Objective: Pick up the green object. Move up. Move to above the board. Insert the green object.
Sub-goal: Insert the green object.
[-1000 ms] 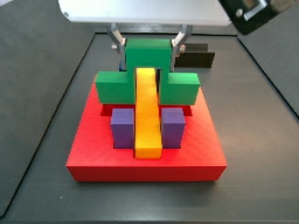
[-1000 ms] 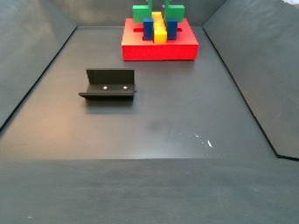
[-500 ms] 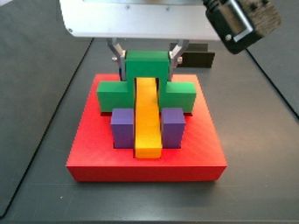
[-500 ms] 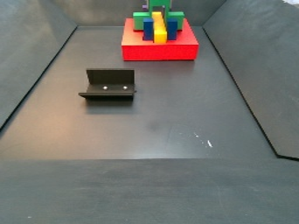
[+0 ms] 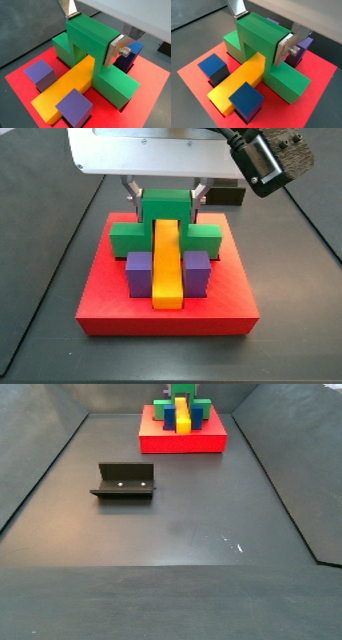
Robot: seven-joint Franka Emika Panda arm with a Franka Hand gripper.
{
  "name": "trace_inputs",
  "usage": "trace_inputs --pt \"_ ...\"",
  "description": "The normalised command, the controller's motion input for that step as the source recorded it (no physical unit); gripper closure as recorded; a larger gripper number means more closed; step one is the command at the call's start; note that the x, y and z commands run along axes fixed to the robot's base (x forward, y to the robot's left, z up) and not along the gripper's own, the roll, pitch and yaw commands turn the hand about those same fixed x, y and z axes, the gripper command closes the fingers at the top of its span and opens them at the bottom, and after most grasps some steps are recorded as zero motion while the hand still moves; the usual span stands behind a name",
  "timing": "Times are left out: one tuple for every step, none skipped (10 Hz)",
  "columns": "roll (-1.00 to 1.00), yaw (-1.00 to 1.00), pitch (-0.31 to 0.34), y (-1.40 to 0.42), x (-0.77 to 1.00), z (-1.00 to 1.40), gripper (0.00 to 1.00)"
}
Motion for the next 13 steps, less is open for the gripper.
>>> trace_inputs --pt "0.15 0.00 -0.027 -0.05 0.00 -0.08 1.00" --pt "0.15 0.00 -0.039 -0.05 0.00 -0.10 1.00" --pt "0.16 0.00 -0.050 -0.06 0.00 -0.13 1.00" --pt "0.19 0.00 -0.067 -0.06 0.00 -0.15 1.00" --pt "0.22 0.00 -0.093 -0.08 0.00 -0.18 1.00" --pt "0.22 0.00 -0.096 -0.09 0.00 -0.20 1.00" --pt "0.22 0.00 -0.099 -0.10 0.00 -0.22 1.00" --pt "0.21 0.00 -0.091 -0.09 0.00 -0.24 1.00" --pt "0.16 0.00 -0.031 0.00 0.14 -0.22 1.00" --pt "0.12 0.00 0.000 0.00 0.28 -0.12 1.00" --pt "0.05 0.00 0.043 0.00 0.31 -0.06 1.00" --pt "0.03 0.00 0.000 0.00 0.18 -0.09 1.00" --pt "0.05 0.00 0.000 0.00 0.12 -0.12 1.00"
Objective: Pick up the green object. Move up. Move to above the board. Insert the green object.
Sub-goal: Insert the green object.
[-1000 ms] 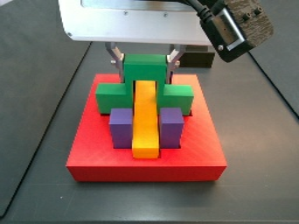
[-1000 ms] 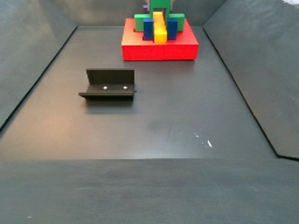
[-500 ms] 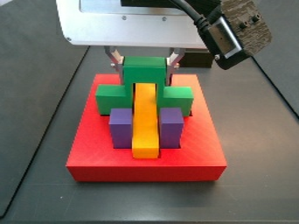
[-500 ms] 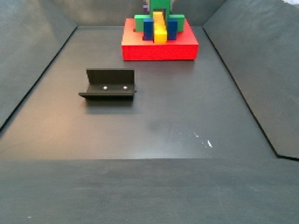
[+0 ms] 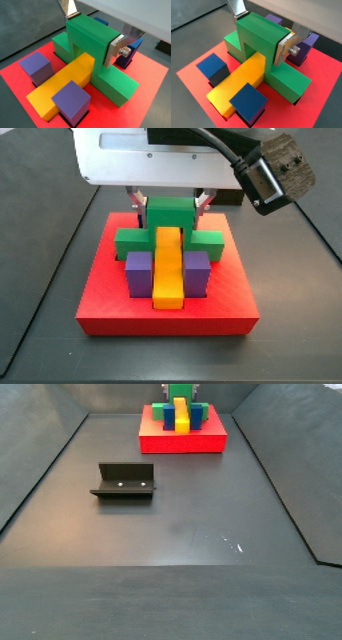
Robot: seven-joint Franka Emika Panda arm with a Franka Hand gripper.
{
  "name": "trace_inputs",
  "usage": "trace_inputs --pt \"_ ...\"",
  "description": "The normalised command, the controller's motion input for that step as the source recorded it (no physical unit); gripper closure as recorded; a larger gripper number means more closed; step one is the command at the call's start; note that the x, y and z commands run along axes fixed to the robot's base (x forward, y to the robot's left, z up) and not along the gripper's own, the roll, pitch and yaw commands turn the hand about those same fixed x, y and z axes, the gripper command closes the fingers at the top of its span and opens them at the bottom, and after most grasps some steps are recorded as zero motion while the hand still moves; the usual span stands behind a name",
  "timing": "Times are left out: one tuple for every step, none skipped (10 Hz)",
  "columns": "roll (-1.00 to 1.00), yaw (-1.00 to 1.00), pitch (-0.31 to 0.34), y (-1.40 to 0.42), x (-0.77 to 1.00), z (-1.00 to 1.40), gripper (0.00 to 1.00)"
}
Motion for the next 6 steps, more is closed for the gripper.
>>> trace_inputs --pt "0.04 0.00 0.000 0.00 0.07 -0.12 1.00" --pt "0.00 0.00 -0.130 0.00 0.00 -0.33 1.00" --pt "0.01 0.00 -0.279 0.00 -0.04 -0.57 1.00" --pt "0.02 0.01 -0.323 0.00 -0.09 -0.62 1.00" --pt "0.03 0.01 -0.316 0.00 -0.08 -0.62 1.00" --pt "0.06 0.00 -0.311 0.00 -0.09 -0.63 1.00"
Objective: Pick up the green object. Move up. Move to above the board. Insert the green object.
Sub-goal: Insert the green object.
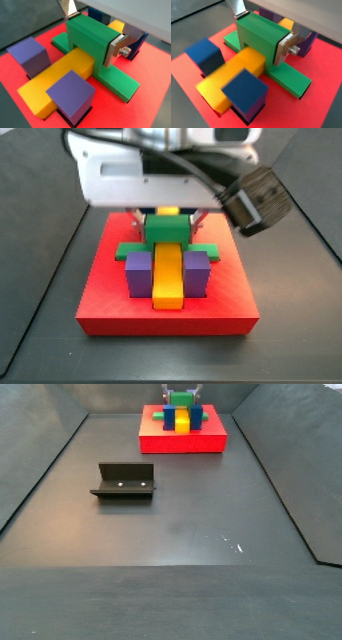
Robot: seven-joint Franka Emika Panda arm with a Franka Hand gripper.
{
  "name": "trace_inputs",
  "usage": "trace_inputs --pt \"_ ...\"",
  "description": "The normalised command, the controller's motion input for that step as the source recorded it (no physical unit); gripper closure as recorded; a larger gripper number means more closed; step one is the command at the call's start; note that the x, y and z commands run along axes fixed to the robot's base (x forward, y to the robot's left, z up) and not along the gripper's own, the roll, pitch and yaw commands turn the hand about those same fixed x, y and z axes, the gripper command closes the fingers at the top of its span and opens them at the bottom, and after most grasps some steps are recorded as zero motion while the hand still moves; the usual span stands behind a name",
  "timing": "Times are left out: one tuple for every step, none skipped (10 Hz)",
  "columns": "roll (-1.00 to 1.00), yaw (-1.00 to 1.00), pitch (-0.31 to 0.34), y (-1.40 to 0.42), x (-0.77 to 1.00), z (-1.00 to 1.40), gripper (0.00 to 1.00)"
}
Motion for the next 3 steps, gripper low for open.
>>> trace_inputs --pt "0.08 0.00 -0.313 0.00 -0.11 -0.61 1.00" --pt "0.06 0.00 -0.100 0.00 0.00 -0.27 1.00" --pt "0.00 0.00 0.000 0.00 0.00 0.00 1.00"
